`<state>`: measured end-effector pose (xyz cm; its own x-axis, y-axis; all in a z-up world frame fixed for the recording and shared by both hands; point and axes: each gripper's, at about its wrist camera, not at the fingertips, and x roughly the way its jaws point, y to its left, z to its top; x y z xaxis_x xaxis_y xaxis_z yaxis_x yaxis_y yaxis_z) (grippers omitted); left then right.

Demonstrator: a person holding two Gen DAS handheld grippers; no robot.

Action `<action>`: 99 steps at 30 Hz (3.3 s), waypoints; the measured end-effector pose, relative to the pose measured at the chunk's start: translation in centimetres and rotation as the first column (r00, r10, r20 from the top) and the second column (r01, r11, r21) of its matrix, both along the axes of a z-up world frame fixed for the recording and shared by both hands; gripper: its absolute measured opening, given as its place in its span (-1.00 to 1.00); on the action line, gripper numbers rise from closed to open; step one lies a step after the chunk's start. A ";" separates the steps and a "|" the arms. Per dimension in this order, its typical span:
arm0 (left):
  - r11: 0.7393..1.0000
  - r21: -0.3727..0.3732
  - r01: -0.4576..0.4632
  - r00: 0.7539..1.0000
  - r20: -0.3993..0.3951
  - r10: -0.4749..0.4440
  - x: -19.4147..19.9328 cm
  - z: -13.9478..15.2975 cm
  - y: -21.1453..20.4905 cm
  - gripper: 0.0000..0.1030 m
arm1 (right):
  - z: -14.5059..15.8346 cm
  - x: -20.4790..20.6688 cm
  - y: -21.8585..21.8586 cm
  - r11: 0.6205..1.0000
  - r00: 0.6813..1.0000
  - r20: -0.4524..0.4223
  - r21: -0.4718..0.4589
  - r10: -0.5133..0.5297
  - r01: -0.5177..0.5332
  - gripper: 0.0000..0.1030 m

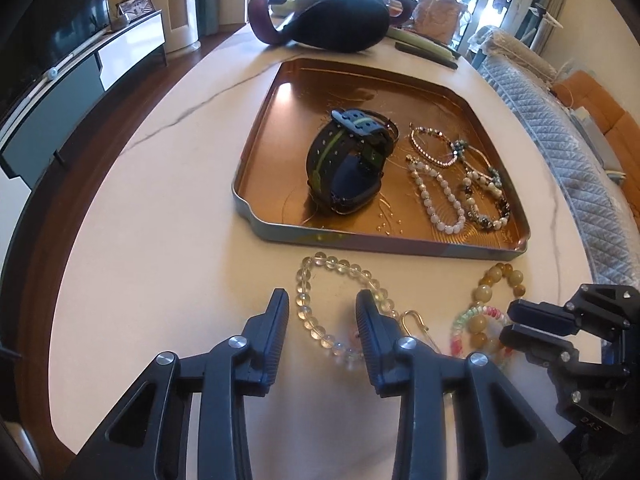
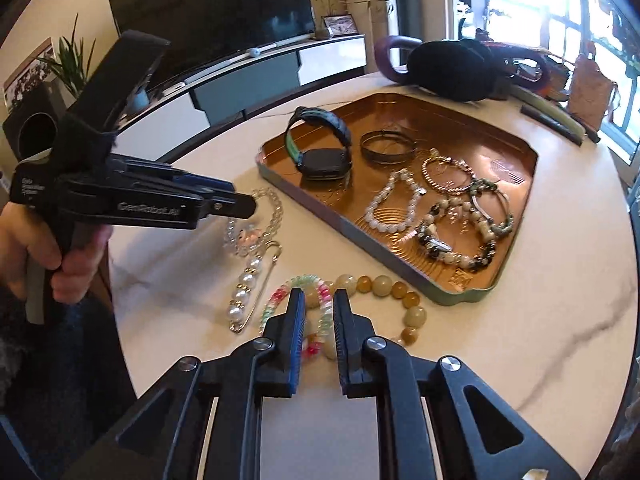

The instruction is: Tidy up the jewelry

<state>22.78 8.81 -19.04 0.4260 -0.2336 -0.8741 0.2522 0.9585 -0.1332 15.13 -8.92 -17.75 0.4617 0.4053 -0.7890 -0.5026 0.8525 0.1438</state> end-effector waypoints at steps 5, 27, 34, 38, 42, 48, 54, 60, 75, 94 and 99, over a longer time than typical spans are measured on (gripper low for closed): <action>1.000 0.022 -0.003 0.999 0.033 0.003 -0.1 -0.4 -0.5 -0.31 | -0.6 0.2 0.2 0.999 1.000 -0.007 -0.042 -0.010 0.009 -0.74; 0.993 -0.079 0.093 0.980 0.181 -0.077 -1.9 3.7 -2.0 -0.85 | 2.4 -0.4 -0.7 0.998 0.997 0.073 0.055 -0.005 0.001 -0.88; 0.984 -0.116 0.133 0.973 0.206 -0.107 -2.5 5.0 -2.4 -0.85 | 2.6 0.3 -1.8 0.995 0.997 0.063 0.090 -0.047 0.041 -0.88; 0.970 -0.188 0.153 0.971 0.213 -0.112 -2.5 6.1 -2.0 -0.85 | 2.9 0.5 -2.2 0.994 0.995 0.077 0.095 -0.061 0.053 -0.88; 0.955 -0.252 0.156 0.971 0.215 -0.102 -2.3 7.0 -1.2 -0.85 | 3.3 0.8 -2.9 0.992 0.992 0.092 0.102 -0.087 0.078 -0.88; 0.947 -0.289 0.144 0.967 0.244 -0.072 -1.9 8.4 -0.8 -0.85 | 4.5 1.1 -4.2 0.986 0.981 0.140 0.115 -0.136 0.120 -0.88; 0.937 -0.324 0.131 0.967 0.249 -0.049 -1.7 9.1 -0.9 -0.85 | 5.2 1.4 -5.5 0.979 0.968 0.175 0.126 -0.180 0.159 -0.88; 0.919 -0.377 0.112 0.965 0.263 -0.010 -2.3 10.7 -0.9 -0.85 | 4.9 1.5 -5.7 0.978 0.966 0.169 0.106 -0.194 0.178 -0.88; 0.876 -0.470 0.105 0.965 0.261 0.025 -1.2 11.6 -2.5 -0.85 | 6.5 -0.1 -7.9 0.953 0.944 0.171 0.167 -0.282 0.254 -0.88; 0.875 -0.476 0.089 0.980 0.199 0.009 11.3 10.4 -2.0 -0.85 | 6.9 11.9 -7.3 0.950 0.944 0.130 0.123 -0.303 0.288 -0.88; 0.898 -0.439 0.008 0.995 0.097 0.038 15.4 6.7 -0.9 -0.85 | 5.3 16.9 -6.3 0.940 0.937 0.074 0.054 -0.340 0.337 -0.88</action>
